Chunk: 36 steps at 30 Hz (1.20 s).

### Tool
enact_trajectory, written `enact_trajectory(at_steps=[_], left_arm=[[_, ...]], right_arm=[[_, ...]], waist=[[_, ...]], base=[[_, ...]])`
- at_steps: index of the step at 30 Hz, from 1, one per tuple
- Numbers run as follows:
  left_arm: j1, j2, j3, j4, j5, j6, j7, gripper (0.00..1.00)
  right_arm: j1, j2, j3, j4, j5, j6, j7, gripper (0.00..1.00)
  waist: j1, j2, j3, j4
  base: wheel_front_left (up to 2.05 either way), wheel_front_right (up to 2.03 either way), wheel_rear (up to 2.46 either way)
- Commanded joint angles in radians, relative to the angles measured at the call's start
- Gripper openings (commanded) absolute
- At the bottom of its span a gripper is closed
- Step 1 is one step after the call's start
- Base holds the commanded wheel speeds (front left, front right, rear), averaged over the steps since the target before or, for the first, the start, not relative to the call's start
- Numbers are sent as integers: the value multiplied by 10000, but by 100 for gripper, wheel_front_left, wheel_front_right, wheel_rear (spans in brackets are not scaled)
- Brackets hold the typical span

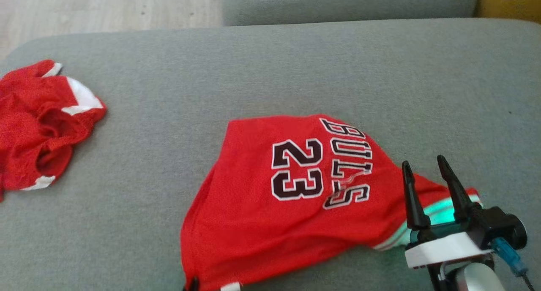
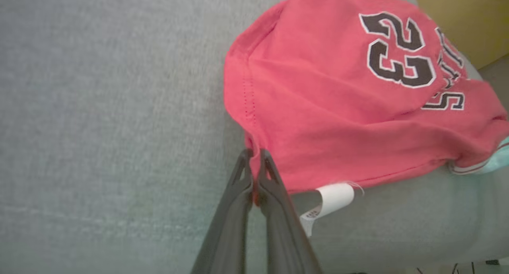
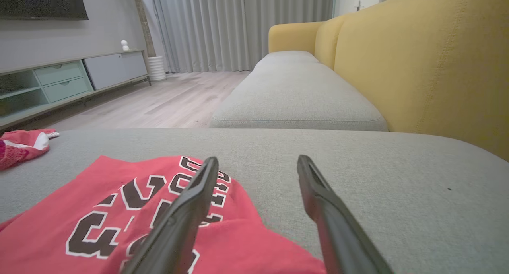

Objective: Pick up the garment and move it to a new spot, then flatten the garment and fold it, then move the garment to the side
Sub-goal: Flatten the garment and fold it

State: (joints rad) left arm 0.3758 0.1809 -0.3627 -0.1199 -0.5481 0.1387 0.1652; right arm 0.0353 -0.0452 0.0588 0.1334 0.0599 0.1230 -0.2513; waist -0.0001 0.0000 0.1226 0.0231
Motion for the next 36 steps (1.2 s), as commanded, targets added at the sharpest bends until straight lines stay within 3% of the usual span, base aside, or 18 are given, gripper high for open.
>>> enact_trajectory(at_steps=[1, 4, 6, 9, 14, 16, 21, 24, 29, 36], left_arm=[[-239, -45, 210, -188, -26, -79, 34, 0], [-184, 131, 193, 144, 65, -24, 192, 3], [-154, 241, 294, 244, 30, 40, 296, 100], [-186, 607, 649, 74, 123, 282, 455, 100], [-512, 1541, 1722, -1074, 917, 1246, 517, 100], [-1011, 1714, 1975, -1731, 1141, 1420, 477, 100], [-2725, 1940, 1301, -1944, 1630, 952, 1010, 100], [-4405, 1574, 346, -1224, 1871, 385, 1492, 100], [-6941, 319, -610, 1408, 1683, -373, 1756, 100], [-8991, -288, -992, 5029, 1334, -1283, 2434, 100]], right_arm=[[-166, -51, 271, -242, -66, 77, -105, 100], [-216, -51, 344, -214, -31, 77, -105, 100], [-222, -51, 392, -191, -15, 77, -105, 100], [-221, -51, 390, -190, 55, 77, -105, 100], [-212, -51, 401, -226, 162, 77, -105, 100], [-237, -51, 391, -249, 233, 77, -105, 100], [-373, -51, 570, -245, 365, 77, -105, 100], [-561, -51, 686, -265, 470, 77, -105, 100], [-768, -51, 839, -270, 531, 77, -105, 100], [-818, -51, 951, -249, 563, 77, -105, 100]], waist=[[1, 0, -56, 35], [1, 0, -105, -156], [1, 0, -132, -376], [1, 0, -165, -774], [1, 0, -143, -1495], [1, 0, -90, -1734], [1, 0, 102, -2238], [1, 0, 305, -2678], [1, 0, 626, -3388], [1, 0, 862, -4201]], base=[[0, 0, 0], [0, 0, 0], [0, 0, 0], [0, 0, 0], [0, 0, 0], [0, 0, 0], [0, 0, 0], [0, 0, 0], [0, 0, 0], [0, 0, 0]])
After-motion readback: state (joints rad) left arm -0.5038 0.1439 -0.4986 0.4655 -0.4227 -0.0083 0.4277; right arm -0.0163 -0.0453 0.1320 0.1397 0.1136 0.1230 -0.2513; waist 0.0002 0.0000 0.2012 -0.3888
